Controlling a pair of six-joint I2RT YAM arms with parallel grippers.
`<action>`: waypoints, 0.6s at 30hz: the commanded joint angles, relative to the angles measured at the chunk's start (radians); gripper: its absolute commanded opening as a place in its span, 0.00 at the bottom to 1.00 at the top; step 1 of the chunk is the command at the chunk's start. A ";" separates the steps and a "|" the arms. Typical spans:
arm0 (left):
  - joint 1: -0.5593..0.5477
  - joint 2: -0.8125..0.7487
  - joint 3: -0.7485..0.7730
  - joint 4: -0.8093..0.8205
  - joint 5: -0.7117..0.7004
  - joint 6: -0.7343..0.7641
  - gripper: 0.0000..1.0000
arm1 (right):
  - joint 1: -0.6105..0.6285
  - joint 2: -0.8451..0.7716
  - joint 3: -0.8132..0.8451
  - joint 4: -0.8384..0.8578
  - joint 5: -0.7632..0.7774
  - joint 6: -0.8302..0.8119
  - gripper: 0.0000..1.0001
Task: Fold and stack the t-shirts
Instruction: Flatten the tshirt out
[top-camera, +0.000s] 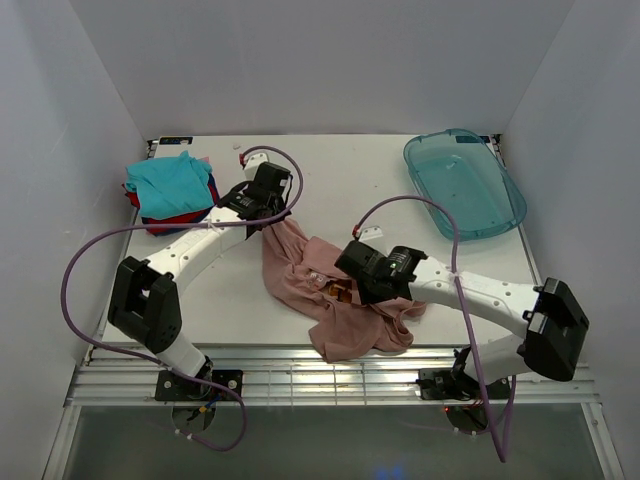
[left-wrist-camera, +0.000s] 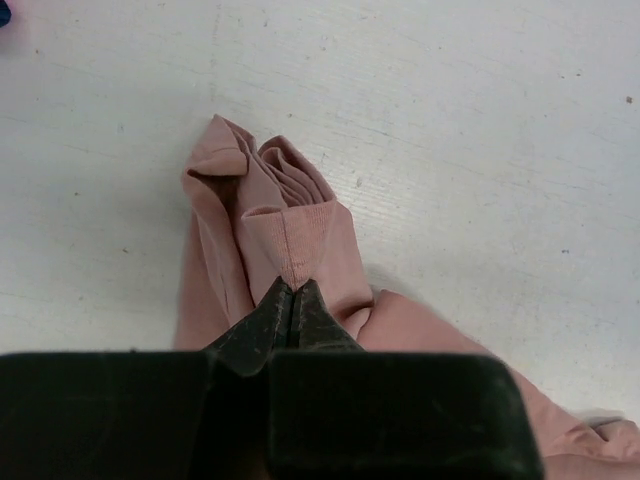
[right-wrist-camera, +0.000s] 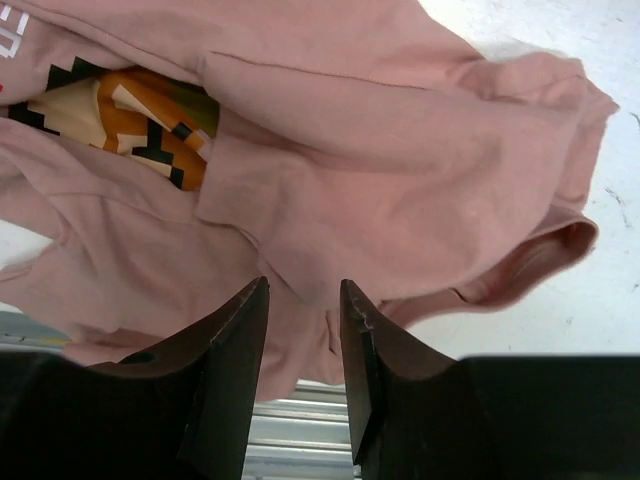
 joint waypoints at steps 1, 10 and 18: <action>0.009 -0.045 -0.011 -0.036 -0.010 -0.003 0.04 | -0.001 0.062 0.013 0.106 0.013 -0.052 0.41; 0.038 -0.109 -0.069 -0.105 -0.062 -0.010 0.04 | -0.030 0.126 -0.031 -0.009 0.056 0.084 0.43; 0.141 -0.244 -0.167 -0.145 -0.072 -0.039 0.04 | -0.183 0.021 -0.148 0.039 0.030 0.044 0.43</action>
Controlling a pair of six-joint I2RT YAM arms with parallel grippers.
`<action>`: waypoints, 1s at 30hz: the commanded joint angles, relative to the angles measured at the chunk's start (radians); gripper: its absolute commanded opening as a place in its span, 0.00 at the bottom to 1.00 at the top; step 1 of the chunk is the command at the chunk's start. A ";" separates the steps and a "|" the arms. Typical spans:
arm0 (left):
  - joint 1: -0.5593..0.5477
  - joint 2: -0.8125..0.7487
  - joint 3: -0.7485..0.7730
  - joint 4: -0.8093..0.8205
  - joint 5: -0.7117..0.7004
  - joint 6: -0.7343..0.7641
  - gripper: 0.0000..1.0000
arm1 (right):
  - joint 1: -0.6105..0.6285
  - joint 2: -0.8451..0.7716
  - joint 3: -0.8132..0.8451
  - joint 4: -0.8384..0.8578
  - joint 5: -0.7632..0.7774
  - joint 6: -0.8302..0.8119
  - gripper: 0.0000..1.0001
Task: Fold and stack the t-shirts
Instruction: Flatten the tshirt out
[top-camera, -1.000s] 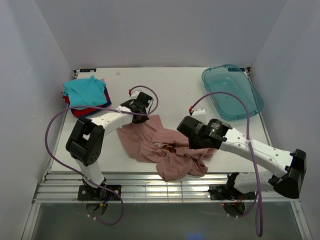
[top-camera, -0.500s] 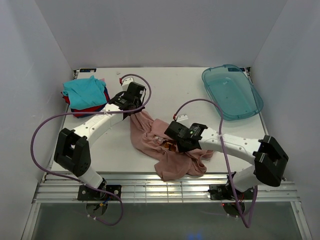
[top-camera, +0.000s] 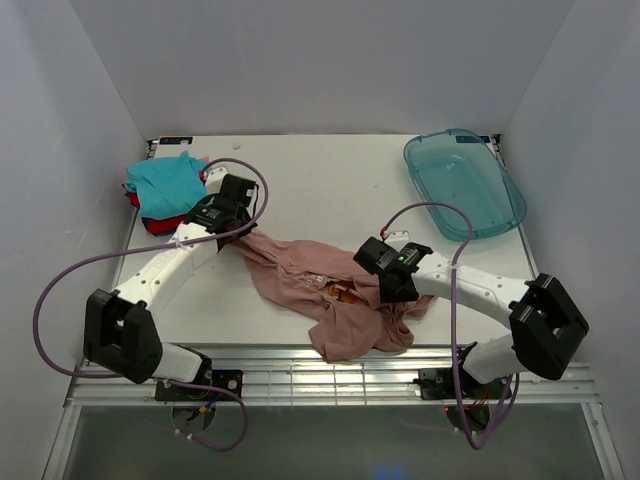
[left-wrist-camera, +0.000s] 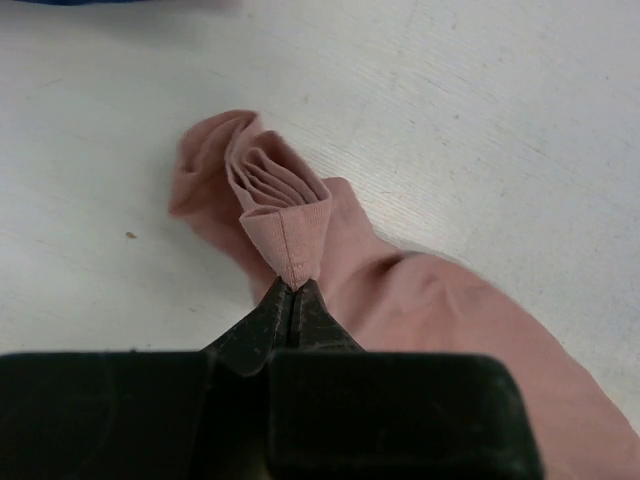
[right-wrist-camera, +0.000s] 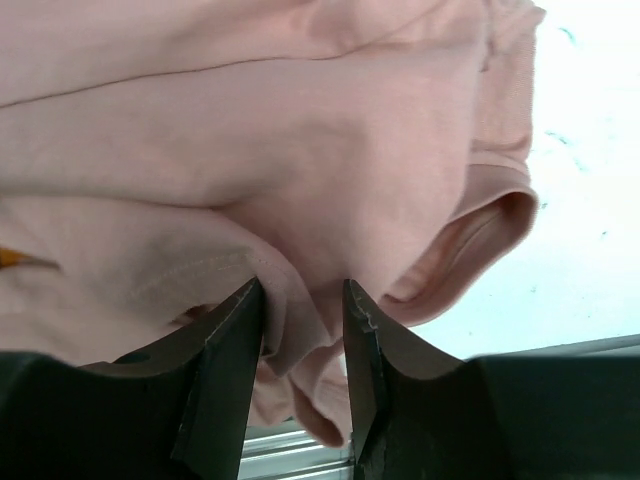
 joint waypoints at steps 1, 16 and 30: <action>0.035 -0.081 -0.035 -0.024 -0.030 -0.025 0.04 | -0.046 -0.038 -0.030 0.023 0.011 -0.020 0.43; 0.068 -0.126 -0.033 -0.040 -0.001 -0.015 0.04 | -0.072 -0.009 -0.041 0.083 -0.086 -0.064 0.08; 0.103 0.008 0.579 -0.126 0.024 0.056 0.05 | -0.306 0.286 1.216 -0.309 0.107 -0.385 0.08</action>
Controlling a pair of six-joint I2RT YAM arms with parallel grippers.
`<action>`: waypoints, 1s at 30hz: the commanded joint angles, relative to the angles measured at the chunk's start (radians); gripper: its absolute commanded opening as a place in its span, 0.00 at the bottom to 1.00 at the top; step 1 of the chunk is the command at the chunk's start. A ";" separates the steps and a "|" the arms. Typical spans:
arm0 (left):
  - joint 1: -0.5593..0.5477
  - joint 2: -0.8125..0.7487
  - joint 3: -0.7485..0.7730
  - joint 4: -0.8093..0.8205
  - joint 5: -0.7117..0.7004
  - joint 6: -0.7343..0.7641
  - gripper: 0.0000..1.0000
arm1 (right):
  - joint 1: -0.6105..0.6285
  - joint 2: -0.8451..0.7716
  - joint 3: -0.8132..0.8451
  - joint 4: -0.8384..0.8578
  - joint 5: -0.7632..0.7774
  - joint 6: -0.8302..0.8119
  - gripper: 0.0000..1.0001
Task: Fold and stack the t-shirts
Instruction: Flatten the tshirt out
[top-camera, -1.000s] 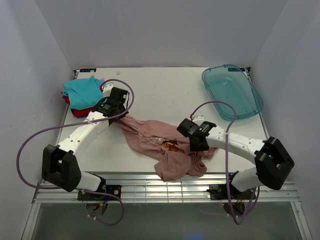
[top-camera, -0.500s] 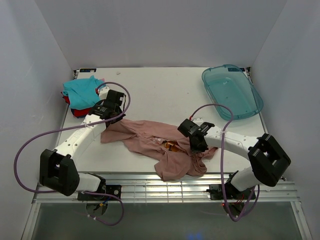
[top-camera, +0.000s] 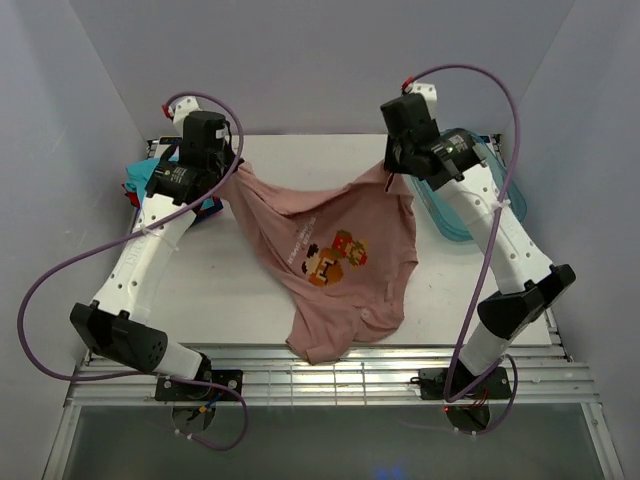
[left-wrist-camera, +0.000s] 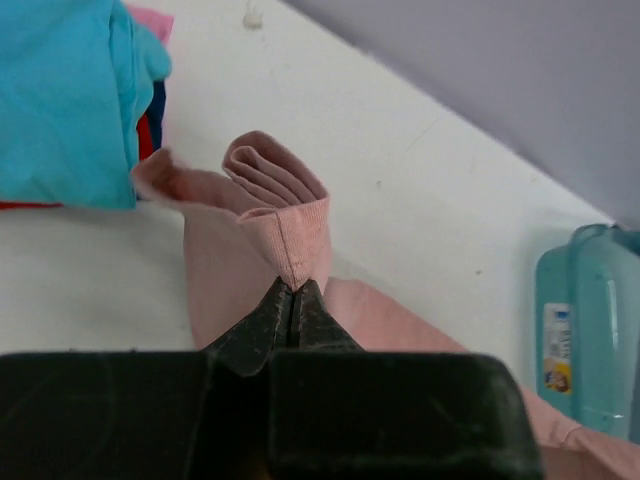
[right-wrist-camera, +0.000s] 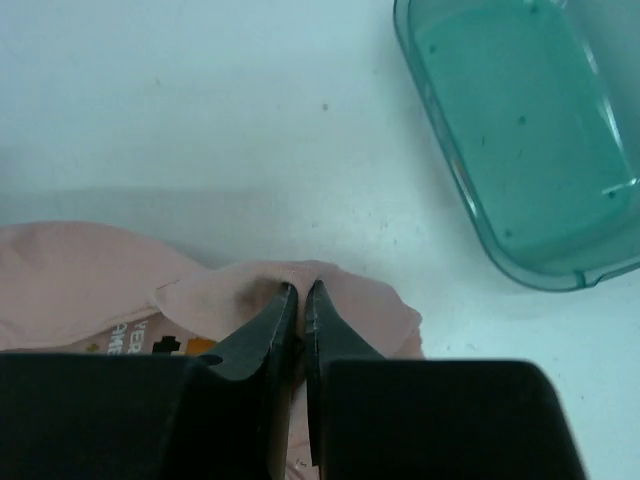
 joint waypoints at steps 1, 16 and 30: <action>0.012 -0.018 0.111 0.006 -0.016 0.022 0.06 | -0.055 0.078 0.284 -0.121 0.072 -0.125 0.08; 0.018 -0.152 0.013 0.049 0.093 0.079 0.06 | -0.101 -0.155 0.171 0.054 -0.008 -0.250 0.08; 0.018 -0.405 -0.053 -0.133 0.329 -0.047 0.00 | -0.095 -0.434 0.300 0.020 -0.523 -0.228 0.08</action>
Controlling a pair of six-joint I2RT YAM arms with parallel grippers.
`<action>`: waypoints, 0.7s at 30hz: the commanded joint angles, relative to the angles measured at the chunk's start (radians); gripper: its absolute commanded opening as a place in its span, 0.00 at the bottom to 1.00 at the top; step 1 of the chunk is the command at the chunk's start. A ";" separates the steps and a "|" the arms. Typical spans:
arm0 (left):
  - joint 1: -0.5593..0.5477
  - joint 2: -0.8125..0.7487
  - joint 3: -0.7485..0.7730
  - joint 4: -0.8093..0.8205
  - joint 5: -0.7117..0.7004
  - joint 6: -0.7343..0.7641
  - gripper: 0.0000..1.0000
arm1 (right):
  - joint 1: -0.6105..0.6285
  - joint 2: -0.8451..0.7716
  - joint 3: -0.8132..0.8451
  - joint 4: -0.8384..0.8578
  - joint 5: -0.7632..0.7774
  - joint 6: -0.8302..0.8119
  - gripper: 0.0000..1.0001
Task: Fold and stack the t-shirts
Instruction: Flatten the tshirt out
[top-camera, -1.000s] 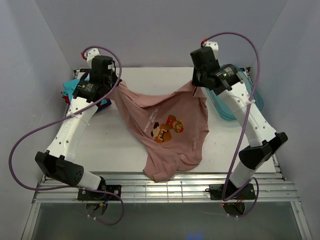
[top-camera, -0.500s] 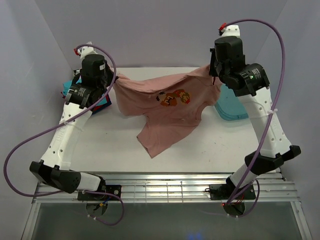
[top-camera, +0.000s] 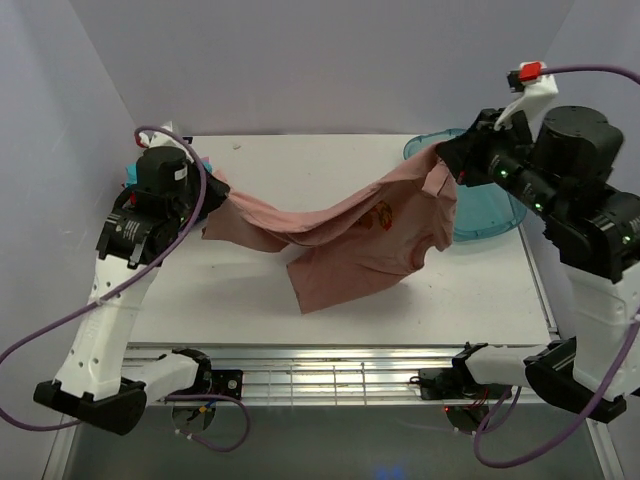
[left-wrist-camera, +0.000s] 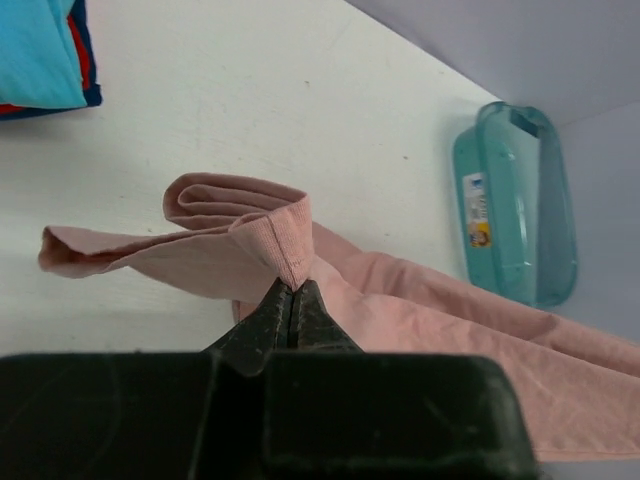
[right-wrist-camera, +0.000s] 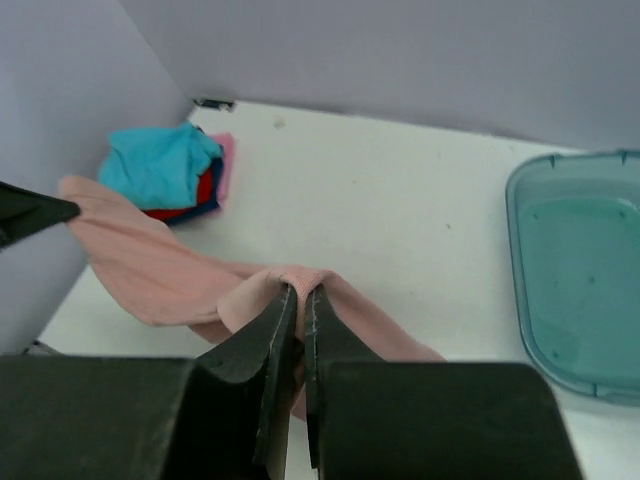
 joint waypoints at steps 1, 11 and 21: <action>0.005 -0.102 0.066 -0.042 0.101 -0.083 0.00 | -0.001 -0.049 0.167 0.054 -0.137 -0.002 0.08; 0.005 -0.165 0.180 -0.237 0.202 -0.278 0.00 | -0.001 -0.094 0.151 0.219 -0.310 0.113 0.08; 0.005 0.063 -0.144 -0.087 0.319 -0.175 0.00 | -0.001 0.105 -0.112 0.134 -0.113 0.160 0.08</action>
